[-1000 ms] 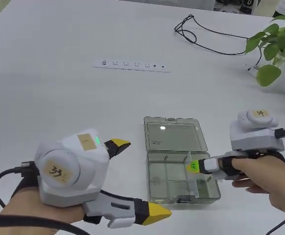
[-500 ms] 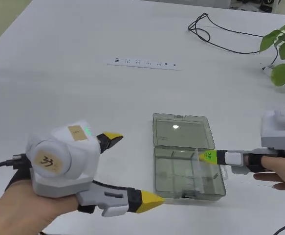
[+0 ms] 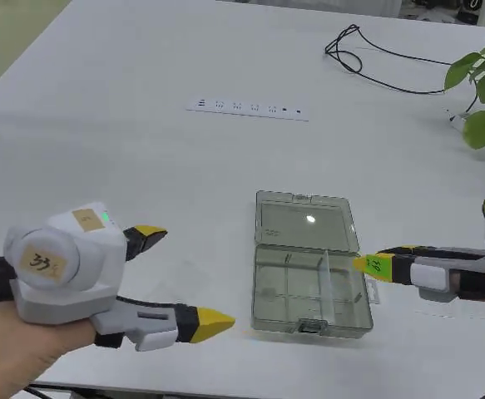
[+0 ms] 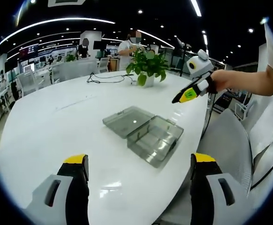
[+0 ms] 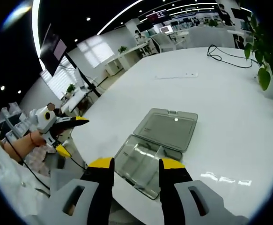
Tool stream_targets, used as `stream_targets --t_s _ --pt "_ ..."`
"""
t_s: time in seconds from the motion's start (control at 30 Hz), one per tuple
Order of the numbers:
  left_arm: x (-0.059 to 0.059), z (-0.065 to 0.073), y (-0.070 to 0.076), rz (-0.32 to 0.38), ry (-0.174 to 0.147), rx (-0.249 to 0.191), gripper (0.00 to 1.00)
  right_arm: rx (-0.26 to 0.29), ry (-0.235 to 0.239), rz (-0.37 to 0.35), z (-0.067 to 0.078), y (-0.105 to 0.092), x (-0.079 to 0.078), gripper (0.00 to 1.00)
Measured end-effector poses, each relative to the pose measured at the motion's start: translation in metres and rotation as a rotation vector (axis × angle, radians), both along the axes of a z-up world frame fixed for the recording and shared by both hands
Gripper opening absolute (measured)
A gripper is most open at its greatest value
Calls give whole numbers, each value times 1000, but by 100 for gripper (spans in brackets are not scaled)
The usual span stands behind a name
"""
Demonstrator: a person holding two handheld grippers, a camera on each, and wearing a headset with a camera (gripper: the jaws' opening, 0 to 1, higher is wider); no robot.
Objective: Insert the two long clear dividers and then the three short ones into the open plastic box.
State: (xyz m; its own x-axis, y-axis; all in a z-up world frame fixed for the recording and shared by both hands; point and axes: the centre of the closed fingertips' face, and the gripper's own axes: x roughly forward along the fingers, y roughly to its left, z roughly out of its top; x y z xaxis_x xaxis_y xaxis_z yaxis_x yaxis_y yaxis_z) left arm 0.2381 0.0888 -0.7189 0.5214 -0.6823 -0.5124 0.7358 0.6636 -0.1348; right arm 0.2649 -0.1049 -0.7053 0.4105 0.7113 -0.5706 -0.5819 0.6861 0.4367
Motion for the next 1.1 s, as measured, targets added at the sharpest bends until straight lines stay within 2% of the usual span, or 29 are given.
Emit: stream_targets --t_s 0.07,0.1,0.13,0.17,0.2,0.23,0.3,0.43,0.47,0.5,0.53,0.57,0.6,0.63,0.7,0.8,0.9,0.97,1.03,1.1 --pt "1 -5 4 14 8 12 91 -5 -7 7 1 -6 -3 42" --pt "1 -8 7 22 18 22 91 -6 -40 23 3 -8 -3 43" --pt "1 -11 9 27 27 31 90 -13 -109 47 8 -10 -2 45" --pt "1 -15 11 32 34 39 90 -25 -124 60 8 -13 -3 49" --pt "1 -18 12 38 45 48 89 -39 -115 70 7 -15 -7 50" --pt "-1 -23 15 45 67 64 89 -44 -154 97 9 -17 -8 50" --pt "-1 -28 17 50 77 75 87 -39 -164 109 10 -20 -12 53" --pt "-2 -41 20 68 122 101 86 -42 -223 152 13 -28 -17 57" --pt "-2 -46 22 72 140 120 85 -37 -226 155 13 -30 -18 57" --pt "-2 -48 22 72 145 123 84 -34 -233 161 14 -32 -19 58" --pt "-1 -51 23 75 152 126 83 -30 -252 169 15 -32 -20 58" --pt "-2 -56 25 85 177 143 83 -31 -277 178 17 -33 -19 59" --pt "-1 -61 27 89 188 153 81 -32 -294 193 18 -35 -21 60" --pt "0 -63 27 88 187 158 79 -32 -295 198 17 -36 -23 61" --pt "0 -75 34 103 229 201 77 -32 -317 217 17 -39 -25 62" --pt "2 -84 38 109 244 229 73 -34 -332 233 13 -43 -27 63" --pt "1 -97 46 120 296 284 70 -31 -356 250 11 -45 -29 64" --pt "2 -100 47 117 301 300 67 -39 -361 259 7 -48 -31 64" --pt "2 -104 49 123 323 314 65 -50 -364 271 3 -49 -32 64" --pt "4 -108 50 127 332 324 63 -50 -365 277 0 -50 -34 64"
